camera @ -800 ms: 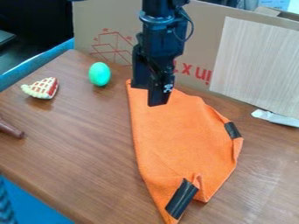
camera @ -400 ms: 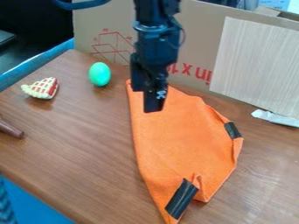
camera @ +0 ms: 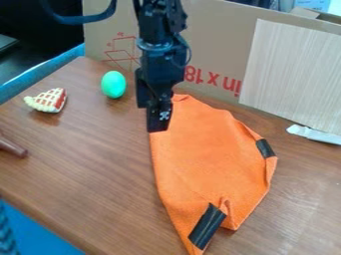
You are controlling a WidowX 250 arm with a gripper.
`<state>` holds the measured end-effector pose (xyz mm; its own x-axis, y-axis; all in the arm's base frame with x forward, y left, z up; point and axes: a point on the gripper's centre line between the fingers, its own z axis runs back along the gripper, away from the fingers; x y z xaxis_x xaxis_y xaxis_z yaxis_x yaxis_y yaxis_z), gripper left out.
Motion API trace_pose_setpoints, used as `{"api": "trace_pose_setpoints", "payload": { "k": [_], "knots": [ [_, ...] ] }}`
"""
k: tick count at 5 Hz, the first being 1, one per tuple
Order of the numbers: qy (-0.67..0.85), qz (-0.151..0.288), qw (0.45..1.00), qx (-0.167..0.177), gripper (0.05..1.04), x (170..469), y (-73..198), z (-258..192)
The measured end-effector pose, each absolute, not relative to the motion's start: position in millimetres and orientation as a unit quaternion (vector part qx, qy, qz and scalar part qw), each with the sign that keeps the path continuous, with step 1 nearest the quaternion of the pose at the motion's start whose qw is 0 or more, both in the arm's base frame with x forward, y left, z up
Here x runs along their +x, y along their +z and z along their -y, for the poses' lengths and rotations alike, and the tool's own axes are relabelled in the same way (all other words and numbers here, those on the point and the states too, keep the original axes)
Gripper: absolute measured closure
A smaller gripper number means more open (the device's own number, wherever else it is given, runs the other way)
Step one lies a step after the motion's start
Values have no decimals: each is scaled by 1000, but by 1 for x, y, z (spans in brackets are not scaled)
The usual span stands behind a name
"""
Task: Fold the cloth from top left to bottom right
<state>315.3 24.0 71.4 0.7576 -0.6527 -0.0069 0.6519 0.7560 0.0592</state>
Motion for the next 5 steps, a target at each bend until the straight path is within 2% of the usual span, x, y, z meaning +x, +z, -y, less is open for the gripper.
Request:
{"api": "trace_pose_setpoints", "payload": {
  "k": [2,4,5],
  "knots": [
    [-418,20,908,32,83,344,64,-48],
    [-478,61,876,31,83,379,61,-64],
    [-503,53,862,25,83,394,54,-68]
  ]
}}
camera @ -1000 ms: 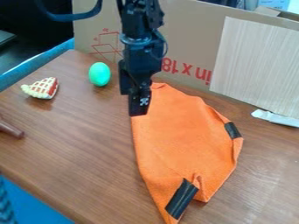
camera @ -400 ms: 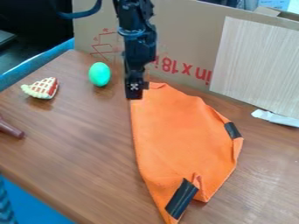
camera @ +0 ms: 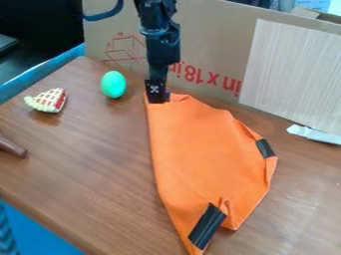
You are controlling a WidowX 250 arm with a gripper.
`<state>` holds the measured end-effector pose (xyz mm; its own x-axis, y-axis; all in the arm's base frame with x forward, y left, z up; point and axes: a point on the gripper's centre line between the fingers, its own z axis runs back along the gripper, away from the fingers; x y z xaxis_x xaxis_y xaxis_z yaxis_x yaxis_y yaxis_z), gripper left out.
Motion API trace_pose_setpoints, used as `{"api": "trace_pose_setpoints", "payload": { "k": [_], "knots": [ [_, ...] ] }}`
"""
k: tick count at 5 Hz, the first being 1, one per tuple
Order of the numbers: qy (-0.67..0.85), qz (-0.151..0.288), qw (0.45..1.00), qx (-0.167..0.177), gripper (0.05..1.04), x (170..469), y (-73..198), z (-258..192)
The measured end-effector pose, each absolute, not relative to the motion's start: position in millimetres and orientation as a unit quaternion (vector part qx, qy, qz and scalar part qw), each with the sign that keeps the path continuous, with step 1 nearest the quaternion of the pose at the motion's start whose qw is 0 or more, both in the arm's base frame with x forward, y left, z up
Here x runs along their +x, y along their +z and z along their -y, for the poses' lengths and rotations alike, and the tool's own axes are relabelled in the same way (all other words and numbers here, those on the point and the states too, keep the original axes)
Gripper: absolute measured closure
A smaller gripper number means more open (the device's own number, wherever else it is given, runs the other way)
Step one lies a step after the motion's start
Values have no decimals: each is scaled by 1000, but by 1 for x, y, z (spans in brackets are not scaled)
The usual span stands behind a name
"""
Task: Fold the cloth from top left to bottom right
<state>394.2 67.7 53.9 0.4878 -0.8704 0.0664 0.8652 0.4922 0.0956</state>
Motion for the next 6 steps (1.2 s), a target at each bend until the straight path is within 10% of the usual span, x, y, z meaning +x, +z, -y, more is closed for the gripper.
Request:
{"api": "trace_pose_setpoints", "payload": {
  "k": [6],
  "knots": [
    [-454,41,889,42,83,453,24,-90]
  ]
}}
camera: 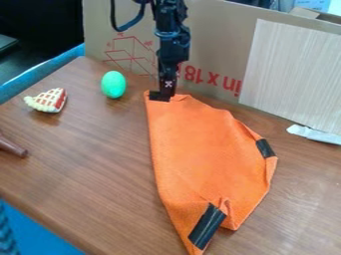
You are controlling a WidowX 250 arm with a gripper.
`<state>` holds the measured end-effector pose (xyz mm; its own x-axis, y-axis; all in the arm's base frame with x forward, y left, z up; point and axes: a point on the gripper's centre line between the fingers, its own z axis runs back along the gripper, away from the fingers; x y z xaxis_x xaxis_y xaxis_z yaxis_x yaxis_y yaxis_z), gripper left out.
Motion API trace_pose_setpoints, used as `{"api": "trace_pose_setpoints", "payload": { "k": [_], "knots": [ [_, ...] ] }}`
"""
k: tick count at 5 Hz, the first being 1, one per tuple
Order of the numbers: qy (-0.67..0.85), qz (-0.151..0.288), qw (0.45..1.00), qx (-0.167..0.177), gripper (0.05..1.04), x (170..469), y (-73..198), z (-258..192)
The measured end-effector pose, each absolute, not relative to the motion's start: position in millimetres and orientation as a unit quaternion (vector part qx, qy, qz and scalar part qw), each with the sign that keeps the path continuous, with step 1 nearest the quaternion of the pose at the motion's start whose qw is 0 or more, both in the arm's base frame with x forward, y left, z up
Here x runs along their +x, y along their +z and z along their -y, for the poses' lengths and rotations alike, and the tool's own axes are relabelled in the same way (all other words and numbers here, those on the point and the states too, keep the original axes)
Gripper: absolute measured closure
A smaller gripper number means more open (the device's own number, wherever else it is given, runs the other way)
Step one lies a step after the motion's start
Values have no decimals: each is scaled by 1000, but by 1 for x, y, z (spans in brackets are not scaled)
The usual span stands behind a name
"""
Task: Fold the cloth from top left to bottom right
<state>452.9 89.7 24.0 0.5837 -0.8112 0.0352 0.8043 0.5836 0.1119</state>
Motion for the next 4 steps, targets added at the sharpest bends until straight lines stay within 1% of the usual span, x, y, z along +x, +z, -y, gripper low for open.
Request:
{"api": "trace_pose_setpoints", "payload": {
  "k": [1,2,3,4],
  "knots": [
    [-450,33,891,48,83,461,16,-94],
    [-446,20,893,51,83,459,7,-97],
    [-443,17,894,64,127,461,4,-99],
    [-449,15,891,63,449,457,-4,-96]
  ]
}}
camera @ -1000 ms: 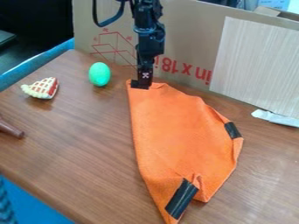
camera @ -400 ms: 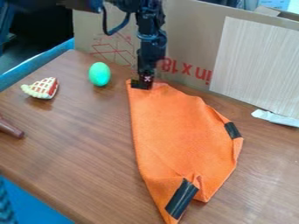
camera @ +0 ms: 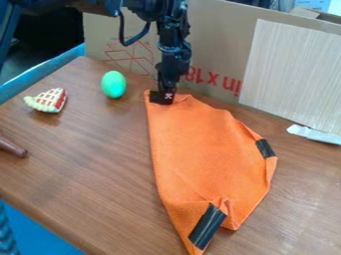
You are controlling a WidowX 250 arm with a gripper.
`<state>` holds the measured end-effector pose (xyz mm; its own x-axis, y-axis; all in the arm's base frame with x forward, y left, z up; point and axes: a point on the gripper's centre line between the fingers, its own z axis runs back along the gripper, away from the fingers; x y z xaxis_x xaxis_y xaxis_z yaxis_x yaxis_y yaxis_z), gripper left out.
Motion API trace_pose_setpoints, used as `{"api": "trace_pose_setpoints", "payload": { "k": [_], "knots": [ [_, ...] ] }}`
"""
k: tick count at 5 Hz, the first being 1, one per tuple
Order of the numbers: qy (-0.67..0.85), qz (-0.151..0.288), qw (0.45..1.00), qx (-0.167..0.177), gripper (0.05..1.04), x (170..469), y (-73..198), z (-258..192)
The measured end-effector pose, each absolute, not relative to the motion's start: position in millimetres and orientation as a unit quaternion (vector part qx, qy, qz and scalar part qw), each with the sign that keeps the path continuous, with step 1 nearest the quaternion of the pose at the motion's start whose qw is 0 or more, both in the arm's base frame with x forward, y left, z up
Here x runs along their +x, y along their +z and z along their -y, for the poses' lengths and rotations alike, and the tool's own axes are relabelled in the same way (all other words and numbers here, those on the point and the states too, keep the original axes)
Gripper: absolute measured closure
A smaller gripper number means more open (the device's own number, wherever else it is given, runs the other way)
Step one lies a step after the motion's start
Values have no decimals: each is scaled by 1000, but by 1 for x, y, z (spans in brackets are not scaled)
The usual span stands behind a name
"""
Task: Fold the cloth from top left to bottom right
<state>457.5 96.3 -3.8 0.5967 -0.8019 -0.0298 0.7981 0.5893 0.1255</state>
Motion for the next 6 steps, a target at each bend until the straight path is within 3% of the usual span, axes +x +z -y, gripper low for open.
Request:
{"api": "trace_pose_setpoints", "payload": {
  "k": [1,2,3,4,5,6],
  "knots": [
    [-447,8,892,62,713,453,-8,-96],
    [-453,9,889,70,905,450,-9,-93],
    [-454,12,889,67,1000,448,-8,-91],
    [-450,24,891,43,1015,439,-5,-85],
    [-450,50,891,28,1015,426,19,-70],
    [-459,78,884,37,1015,417,47,-49]
  ]
}}
